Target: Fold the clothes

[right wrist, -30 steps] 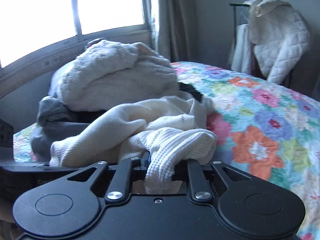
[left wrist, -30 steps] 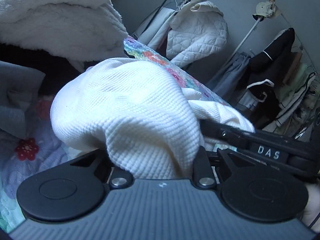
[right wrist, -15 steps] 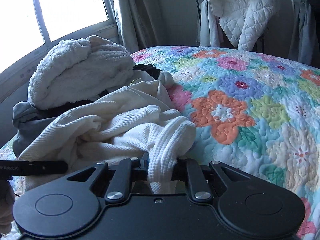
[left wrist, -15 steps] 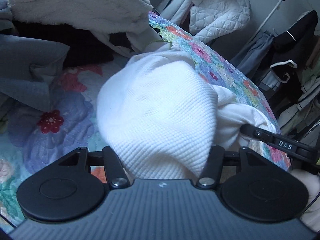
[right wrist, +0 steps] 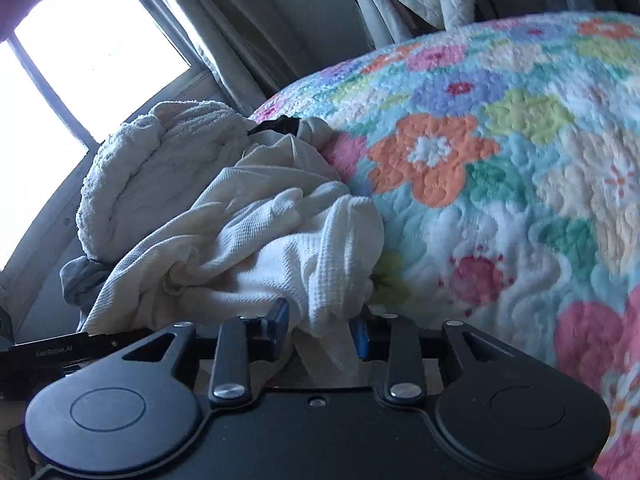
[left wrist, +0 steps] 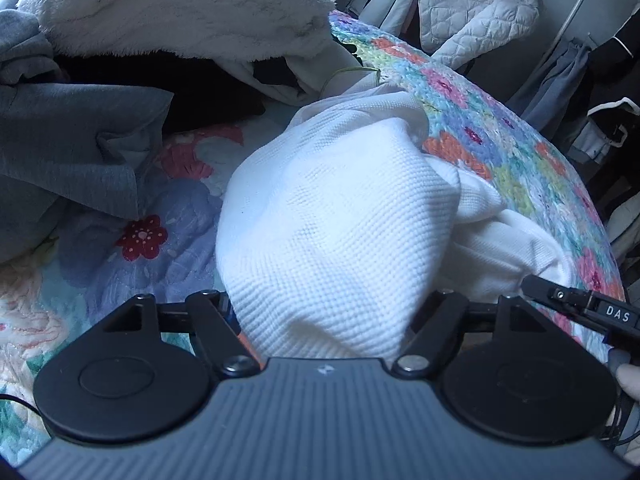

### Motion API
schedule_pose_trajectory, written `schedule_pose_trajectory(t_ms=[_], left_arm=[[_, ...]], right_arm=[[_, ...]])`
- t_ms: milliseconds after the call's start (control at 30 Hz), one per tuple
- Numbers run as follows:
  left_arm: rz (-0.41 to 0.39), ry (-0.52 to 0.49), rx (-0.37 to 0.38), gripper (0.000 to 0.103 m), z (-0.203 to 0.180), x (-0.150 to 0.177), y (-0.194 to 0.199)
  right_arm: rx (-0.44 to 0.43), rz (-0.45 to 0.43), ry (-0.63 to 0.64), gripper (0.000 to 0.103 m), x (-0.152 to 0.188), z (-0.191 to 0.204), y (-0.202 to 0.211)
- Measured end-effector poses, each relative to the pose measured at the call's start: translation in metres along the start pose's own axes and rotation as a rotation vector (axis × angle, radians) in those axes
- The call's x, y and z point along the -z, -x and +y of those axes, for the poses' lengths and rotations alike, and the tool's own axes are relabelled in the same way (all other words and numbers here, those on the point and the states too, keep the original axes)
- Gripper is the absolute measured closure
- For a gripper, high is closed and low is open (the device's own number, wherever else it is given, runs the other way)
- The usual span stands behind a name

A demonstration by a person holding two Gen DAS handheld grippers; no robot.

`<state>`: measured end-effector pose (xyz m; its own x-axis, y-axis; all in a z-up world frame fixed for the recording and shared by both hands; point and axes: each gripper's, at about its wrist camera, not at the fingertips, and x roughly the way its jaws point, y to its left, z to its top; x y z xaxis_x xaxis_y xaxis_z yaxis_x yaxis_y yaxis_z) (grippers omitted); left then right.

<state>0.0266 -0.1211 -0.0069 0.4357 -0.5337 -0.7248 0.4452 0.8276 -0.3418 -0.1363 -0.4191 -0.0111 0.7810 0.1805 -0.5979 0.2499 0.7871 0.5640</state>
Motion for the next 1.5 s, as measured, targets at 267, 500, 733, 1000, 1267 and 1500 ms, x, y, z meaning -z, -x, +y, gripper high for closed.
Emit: schedule_pose_trajectory(t_ms=[267,500,733,1000,1267,1500], left_arm=[[-0.054,-0.022,-0.067,0.031,-0.006,0.01,0.045],[-0.139,-0.09,-0.078,0.031,-0.02,-0.012,0.051],[-0.066,-0.19,-0.072,0.023,-0.034,-0.043,0.008],[0.108,-0.269,-0.148,0.004,-0.034,-0.039,-0.066],[0.117,-0.117,-0.013,0.056,-0.021,-0.047,-0.093],[-0.078,-0.122,0.116,0.067,-0.077,-0.1,-0.071]], right_arm=[[-0.025,0.053,0.025,0.032,0.027,0.0,0.045],[0.015,0.006,0.042,0.021,0.012,-0.011,0.081],[-0.059,0.055,-0.033,0.019,0.008,-0.008,0.019],[-0.178,0.099,-0.308,0.015,-0.002,-0.038,-0.057],[-0.139,0.087,-0.182,0.061,-0.035,-0.007,-0.111],[-0.129,-0.088,0.209,0.074,-0.136,0.058,-0.055]])
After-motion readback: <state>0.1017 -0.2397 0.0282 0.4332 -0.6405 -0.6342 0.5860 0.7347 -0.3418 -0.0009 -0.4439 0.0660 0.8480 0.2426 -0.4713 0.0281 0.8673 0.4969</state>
